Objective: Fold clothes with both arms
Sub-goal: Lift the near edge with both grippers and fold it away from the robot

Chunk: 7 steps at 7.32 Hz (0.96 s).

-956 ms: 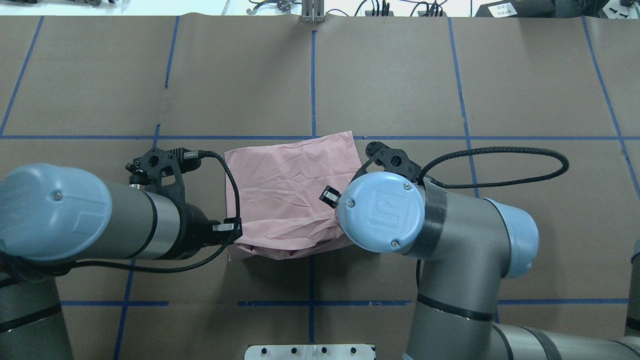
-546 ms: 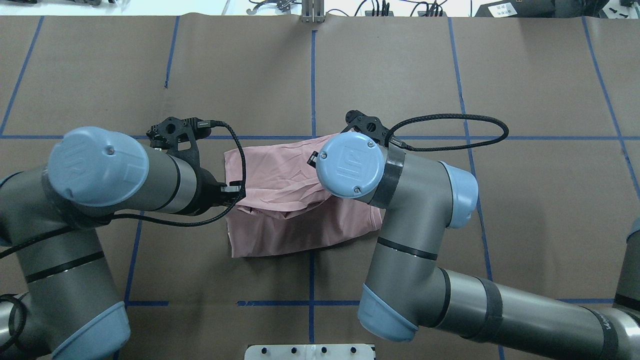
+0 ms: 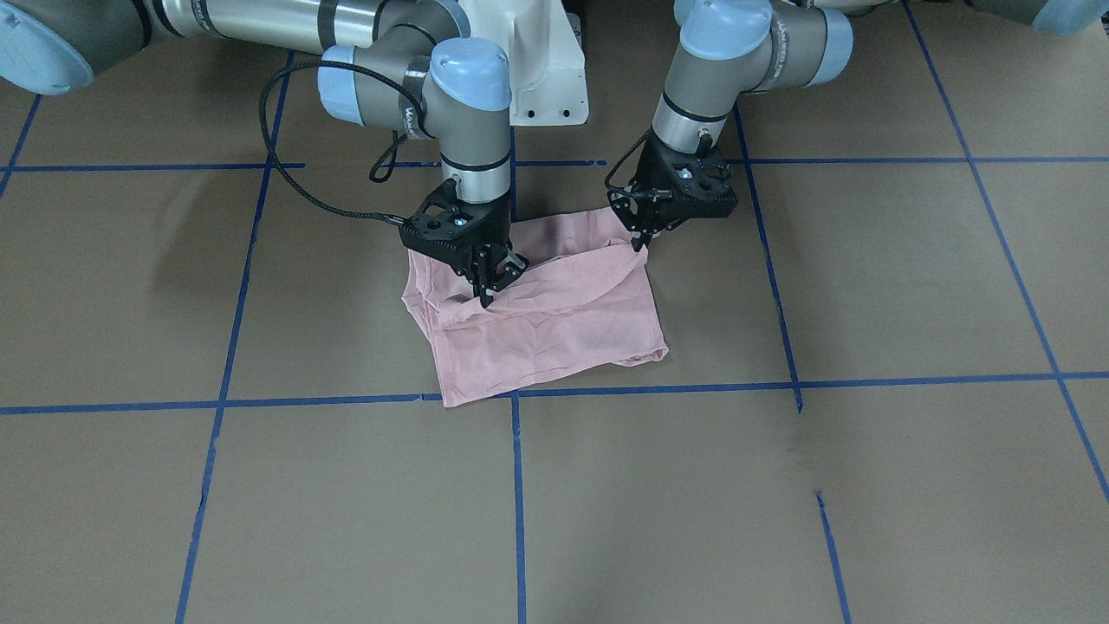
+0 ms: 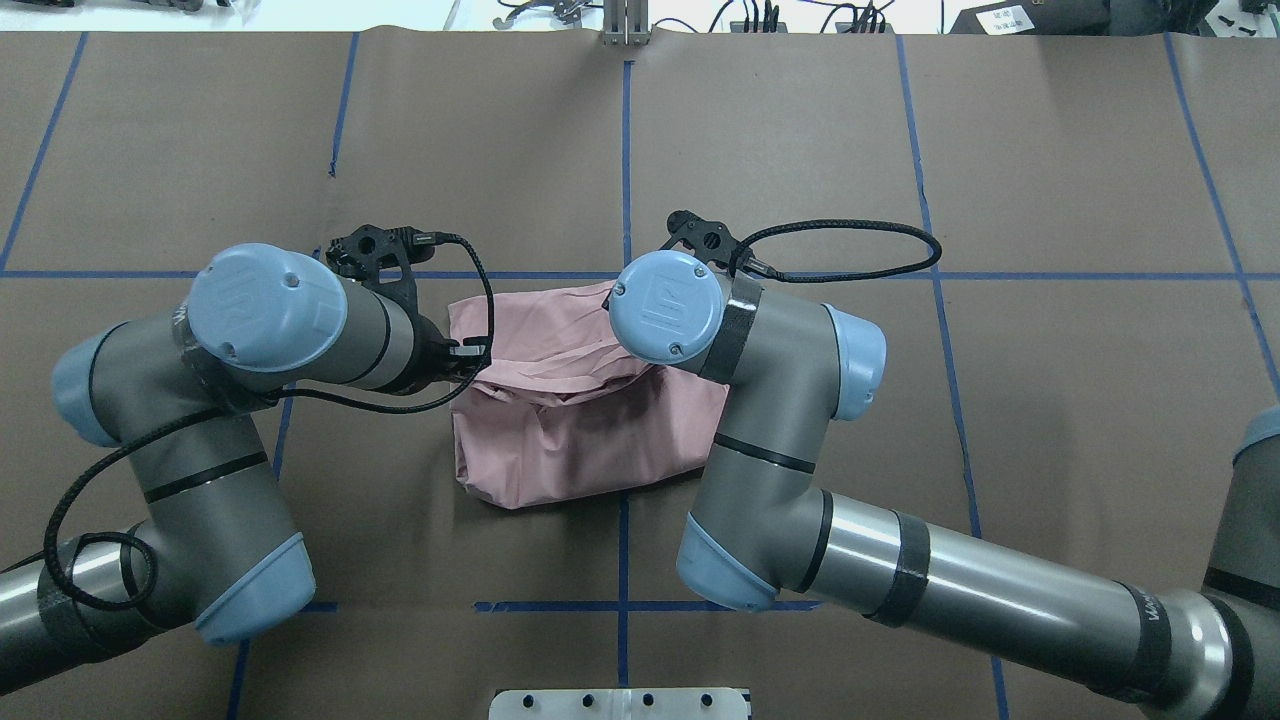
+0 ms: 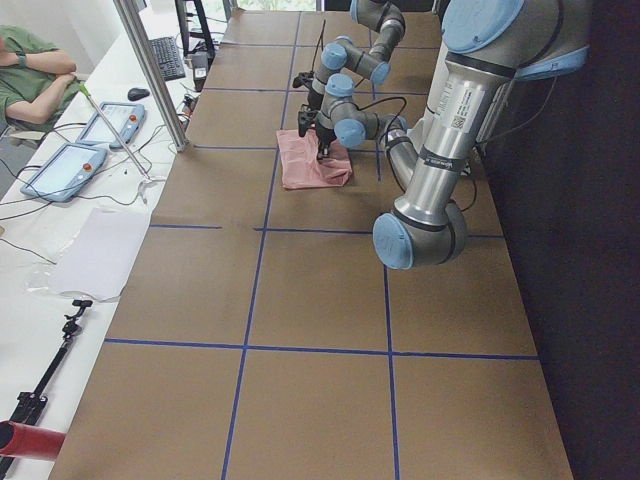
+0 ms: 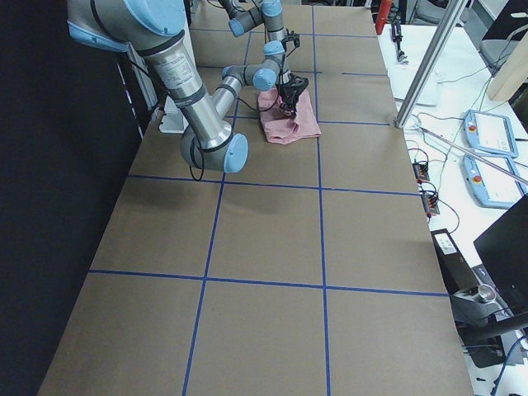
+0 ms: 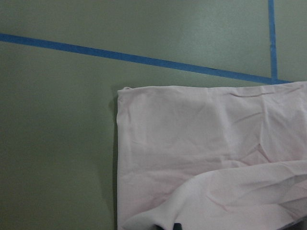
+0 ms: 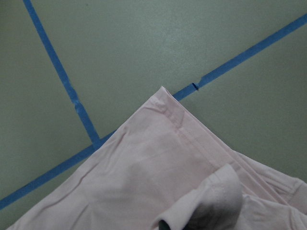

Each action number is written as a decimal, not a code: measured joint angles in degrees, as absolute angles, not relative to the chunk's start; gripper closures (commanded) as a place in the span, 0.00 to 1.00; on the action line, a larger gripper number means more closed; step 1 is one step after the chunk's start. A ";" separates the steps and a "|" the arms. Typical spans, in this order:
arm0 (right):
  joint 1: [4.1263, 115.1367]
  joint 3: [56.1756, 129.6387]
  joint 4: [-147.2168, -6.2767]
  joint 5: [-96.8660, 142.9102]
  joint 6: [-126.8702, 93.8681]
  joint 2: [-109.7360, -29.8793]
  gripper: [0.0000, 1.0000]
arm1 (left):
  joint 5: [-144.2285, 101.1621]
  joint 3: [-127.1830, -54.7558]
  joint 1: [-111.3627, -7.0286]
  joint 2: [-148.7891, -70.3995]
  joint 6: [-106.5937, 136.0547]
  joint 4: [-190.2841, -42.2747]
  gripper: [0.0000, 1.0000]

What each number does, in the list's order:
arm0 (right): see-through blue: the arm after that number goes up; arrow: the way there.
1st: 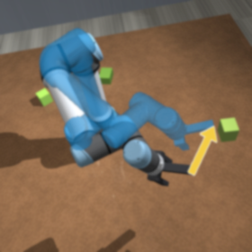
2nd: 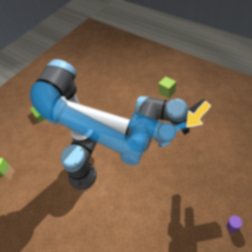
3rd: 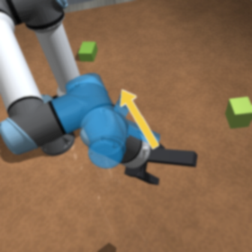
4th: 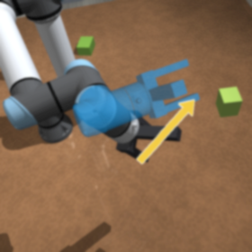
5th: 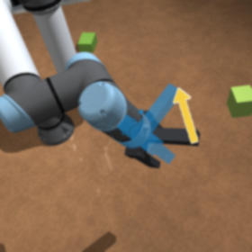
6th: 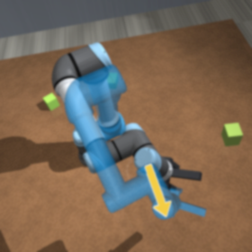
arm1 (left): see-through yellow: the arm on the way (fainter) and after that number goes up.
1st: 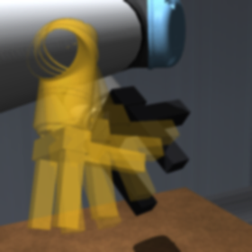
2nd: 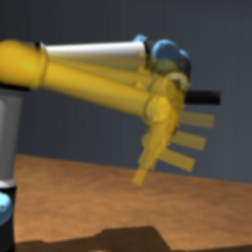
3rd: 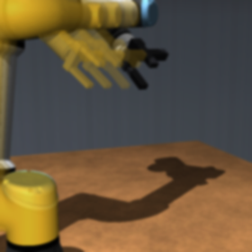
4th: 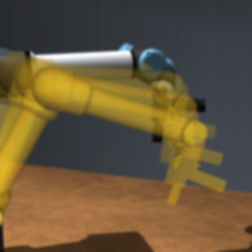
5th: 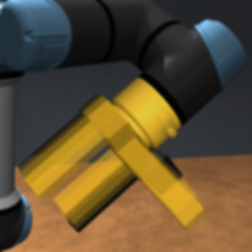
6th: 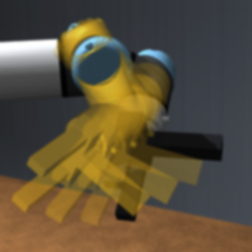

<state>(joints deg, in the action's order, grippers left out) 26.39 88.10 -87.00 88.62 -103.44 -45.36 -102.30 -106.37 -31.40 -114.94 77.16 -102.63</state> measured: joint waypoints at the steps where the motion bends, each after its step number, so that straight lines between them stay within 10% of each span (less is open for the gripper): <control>1: 26.67 86.76 -86.34 88.60 -103.18 -45.07 1.00 | -102.25 -103.65 -31.86 -114.98 77.00 -105.16 1.00; 3: 27.06 85.36 -85.88 88.59 -102.59 -44.94 1.00 | -102.28 -100.28 -32.61 -115.03 76.91 -108.39 1.00; 4: 27.11 85.02 -85.79 88.57 -102.34 -44.89 0.01 | -102.32 -99.80 -32.72 -115.13 76.91 -108.85 0.06; 7: 27.20 84.69 -85.93 88.81 -95.77 -43.58 0.00 | -103.34 -100.98 -34.40 -115.13 71.03 -108.92 0.00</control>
<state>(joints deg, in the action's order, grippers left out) 27.20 84.69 -85.93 88.81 -95.77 -43.58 -103.34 -100.98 -34.40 -115.13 71.03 -108.92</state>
